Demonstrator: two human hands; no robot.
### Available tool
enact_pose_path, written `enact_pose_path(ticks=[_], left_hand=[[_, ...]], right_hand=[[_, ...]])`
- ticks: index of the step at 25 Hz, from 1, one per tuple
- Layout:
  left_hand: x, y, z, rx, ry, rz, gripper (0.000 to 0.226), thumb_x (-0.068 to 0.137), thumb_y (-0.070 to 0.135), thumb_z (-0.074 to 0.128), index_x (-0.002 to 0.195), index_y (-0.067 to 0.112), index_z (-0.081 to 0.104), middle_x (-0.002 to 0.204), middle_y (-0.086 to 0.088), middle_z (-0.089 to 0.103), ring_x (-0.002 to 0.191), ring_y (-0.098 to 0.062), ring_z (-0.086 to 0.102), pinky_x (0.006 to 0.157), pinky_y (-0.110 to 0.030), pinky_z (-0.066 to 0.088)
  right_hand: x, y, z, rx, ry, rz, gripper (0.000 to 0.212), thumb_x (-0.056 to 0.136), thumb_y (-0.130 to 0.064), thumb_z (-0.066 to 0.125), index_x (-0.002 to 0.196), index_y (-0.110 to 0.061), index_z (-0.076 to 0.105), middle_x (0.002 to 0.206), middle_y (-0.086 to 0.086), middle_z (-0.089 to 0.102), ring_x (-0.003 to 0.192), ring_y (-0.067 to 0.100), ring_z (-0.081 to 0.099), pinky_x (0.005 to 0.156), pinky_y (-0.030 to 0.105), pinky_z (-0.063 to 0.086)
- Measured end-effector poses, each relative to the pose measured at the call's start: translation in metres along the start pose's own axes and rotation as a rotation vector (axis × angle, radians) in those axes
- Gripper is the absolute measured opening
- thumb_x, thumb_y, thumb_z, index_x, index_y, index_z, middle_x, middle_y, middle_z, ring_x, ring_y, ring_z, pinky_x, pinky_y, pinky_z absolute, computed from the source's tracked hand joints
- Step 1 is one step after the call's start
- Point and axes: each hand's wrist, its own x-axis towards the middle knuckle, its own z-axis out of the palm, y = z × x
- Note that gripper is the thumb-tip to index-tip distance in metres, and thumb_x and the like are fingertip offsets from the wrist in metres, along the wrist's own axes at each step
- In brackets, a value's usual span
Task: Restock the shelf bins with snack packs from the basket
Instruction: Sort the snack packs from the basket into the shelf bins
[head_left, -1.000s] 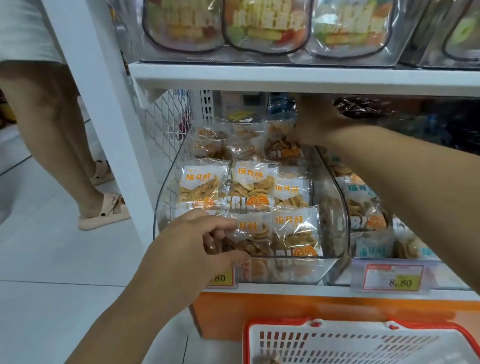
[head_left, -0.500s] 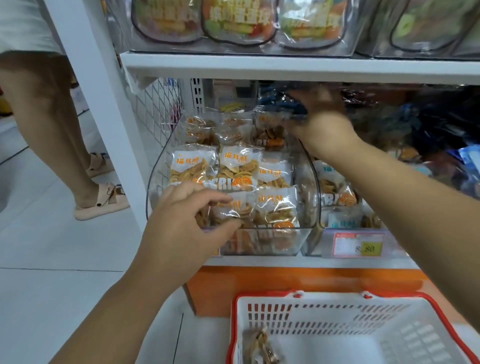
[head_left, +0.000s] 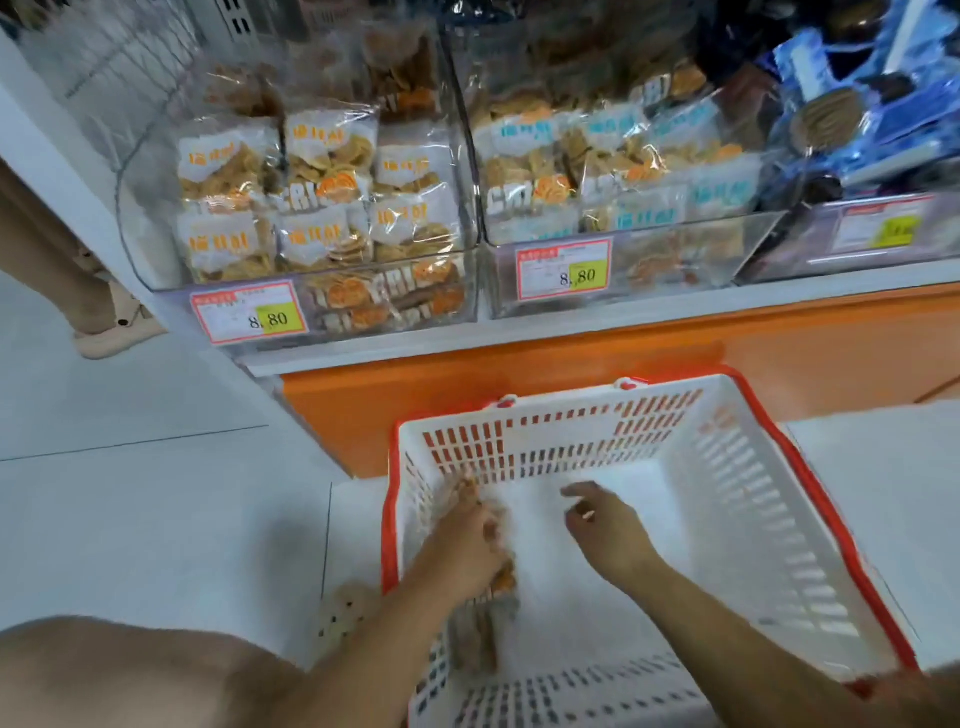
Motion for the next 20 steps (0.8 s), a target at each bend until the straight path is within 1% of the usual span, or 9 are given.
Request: enact_pose_path(ticks=[2, 5, 8, 11, 13, 15, 17, 19, 20], left_hand=[[0.004, -0.02, 0.043, 0.009, -0.036, -0.137, 0.04, 0.089, 0.031, 0.064, 0.126, 0.021, 0.055, 0.127, 0.0, 0.058, 0.105, -0.013, 0.058, 0.095, -0.028, 0.048], [0.006, -0.029, 0.077, 0.194, 0.02, -0.15, 0.05, 0.091, 0.029, 0.058, 0.138, 0.021, 0.043, 0.142, -0.005, 0.043, 0.128, -0.024, 0.045, 0.106, -0.036, 0.041], [0.012, -0.021, 0.074, 0.385, 0.08, -0.067, 0.043, 0.095, 0.018, 0.048, 0.138, 0.021, 0.045, 0.137, -0.006, 0.049, 0.125, -0.024, 0.047, 0.103, -0.036, 0.041], [0.022, -0.016, 0.069, 0.281, 0.121, -0.048, 0.021, 0.096, 0.019, 0.047, 0.106, 0.019, 0.066, 0.111, -0.002, 0.066, 0.1, -0.017, 0.06, 0.074, -0.024, 0.041], [0.024, -0.006, 0.063, 0.247, 0.104, -0.002, 0.014, 0.095, 0.025, 0.054, 0.093, 0.025, 0.068, 0.101, 0.005, 0.068, 0.089, -0.012, 0.06, 0.069, -0.022, 0.038], [0.025, 0.003, 0.058, 0.13, 0.075, 0.121, 0.01, 0.092, 0.029, 0.061, 0.092, 0.027, 0.071, 0.096, 0.01, 0.07, 0.085, -0.005, 0.059, 0.072, -0.021, 0.041], [0.024, 0.01, 0.056, 0.045, 0.077, 0.294, 0.01, 0.09, 0.026, 0.066, 0.094, 0.027, 0.075, 0.094, 0.014, 0.07, 0.086, 0.0, 0.057, 0.078, -0.018, 0.04], [0.023, 0.008, 0.056, -0.055, 0.14, 0.333, 0.011, 0.09, 0.022, 0.067, 0.094, 0.026, 0.076, 0.101, 0.017, 0.065, 0.096, 0.003, 0.051, 0.087, -0.014, 0.035], [0.02, 0.007, 0.056, -0.156, 0.176, 0.263, 0.012, 0.09, 0.021, 0.067, 0.096, 0.028, 0.075, 0.109, 0.016, 0.061, 0.105, 0.002, 0.048, 0.095, -0.014, 0.033]], right_hand=[[0.004, 0.043, 0.017, -0.067, -0.286, 0.208, 0.036, 0.097, -0.022, 0.053, 0.132, -0.017, 0.051, 0.093, 0.001, 0.06, 0.063, 0.01, 0.052, 0.059, 0.018, 0.044], [0.003, 0.068, 0.026, -0.218, -0.445, 0.262, 0.043, 0.097, -0.029, 0.054, 0.137, -0.017, 0.048, 0.113, 0.004, 0.052, 0.085, 0.015, 0.051, 0.07, 0.022, 0.042], [0.01, 0.063, 0.029, -0.086, -0.395, 0.25, 0.036, 0.095, -0.028, 0.055, 0.13, -0.018, 0.053, 0.108, 0.002, 0.053, 0.078, 0.013, 0.056, 0.06, 0.018, 0.042], [0.014, 0.06, 0.031, 0.02, -0.34, 0.271, 0.033, 0.096, -0.03, 0.053, 0.127, -0.019, 0.056, 0.109, 0.006, 0.062, 0.082, 0.017, 0.061, 0.066, 0.022, 0.046], [0.01, 0.058, 0.028, 0.209, -0.321, 0.375, 0.035, 0.099, -0.038, 0.047, 0.125, -0.015, 0.054, 0.101, 0.008, 0.064, 0.075, 0.019, 0.06, 0.063, 0.025, 0.048], [0.006, 0.052, 0.019, 0.48, -0.316, 0.518, 0.04, 0.099, -0.051, 0.042, 0.114, -0.016, 0.053, 0.096, 0.011, 0.067, 0.076, 0.024, 0.065, 0.061, 0.027, 0.053], [0.006, 0.048, 0.01, 0.655, -0.293, 0.582, 0.041, 0.095, -0.055, 0.049, 0.101, -0.016, 0.055, 0.087, 0.012, 0.069, 0.073, 0.026, 0.067, 0.055, 0.026, 0.053], [0.008, 0.051, 0.005, 0.748, -0.23, 0.55, 0.027, 0.092, -0.035, 0.063, 0.099, -0.009, 0.062, 0.082, 0.01, 0.068, 0.068, 0.022, 0.063, 0.054, 0.024, 0.049], [0.007, 0.052, 0.002, 0.818, -0.195, 0.515, 0.02, 0.091, -0.022, 0.065, 0.104, -0.007, 0.063, 0.086, 0.011, 0.068, 0.07, 0.021, 0.064, 0.056, 0.024, 0.05]])
